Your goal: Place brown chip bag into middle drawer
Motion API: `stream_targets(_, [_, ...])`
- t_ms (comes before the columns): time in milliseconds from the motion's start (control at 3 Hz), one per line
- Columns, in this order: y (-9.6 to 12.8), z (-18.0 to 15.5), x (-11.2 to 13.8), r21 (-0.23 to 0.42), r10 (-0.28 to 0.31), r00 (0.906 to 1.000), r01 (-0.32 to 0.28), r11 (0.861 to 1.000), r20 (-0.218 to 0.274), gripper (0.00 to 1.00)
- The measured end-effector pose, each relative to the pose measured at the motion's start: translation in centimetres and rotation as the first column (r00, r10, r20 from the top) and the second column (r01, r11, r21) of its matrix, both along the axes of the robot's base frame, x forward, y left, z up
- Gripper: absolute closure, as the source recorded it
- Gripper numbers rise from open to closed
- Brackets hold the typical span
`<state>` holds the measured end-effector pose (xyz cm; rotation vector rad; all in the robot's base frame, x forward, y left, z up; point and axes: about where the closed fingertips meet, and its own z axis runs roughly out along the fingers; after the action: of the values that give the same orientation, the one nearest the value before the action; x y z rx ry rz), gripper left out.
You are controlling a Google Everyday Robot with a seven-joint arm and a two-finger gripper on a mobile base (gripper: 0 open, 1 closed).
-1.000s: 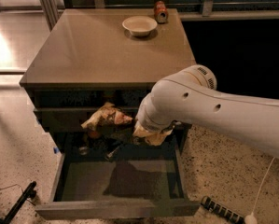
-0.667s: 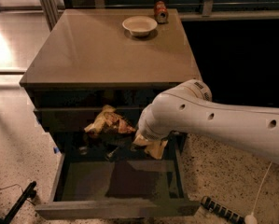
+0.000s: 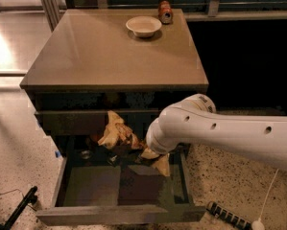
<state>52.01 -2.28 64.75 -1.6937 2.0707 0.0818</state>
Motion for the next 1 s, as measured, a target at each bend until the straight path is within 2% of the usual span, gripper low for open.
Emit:
stream_targets(333, [0.1, -0.5, 0.0, 0.003, 0.003, 1.0000, -0.003, 1.000, -0.009, 1.00])
stream_targets(667, [0.6, -2.3, -0.2, 0.015, 0.014, 0.9990, -0.013, 1.000, -0.042, 1.00])
stream_targets(1000, [1.3, -5.7, -0.6, 0.057, 0.020, 0.9952, -0.015, 0.998, -0.096, 1.00])
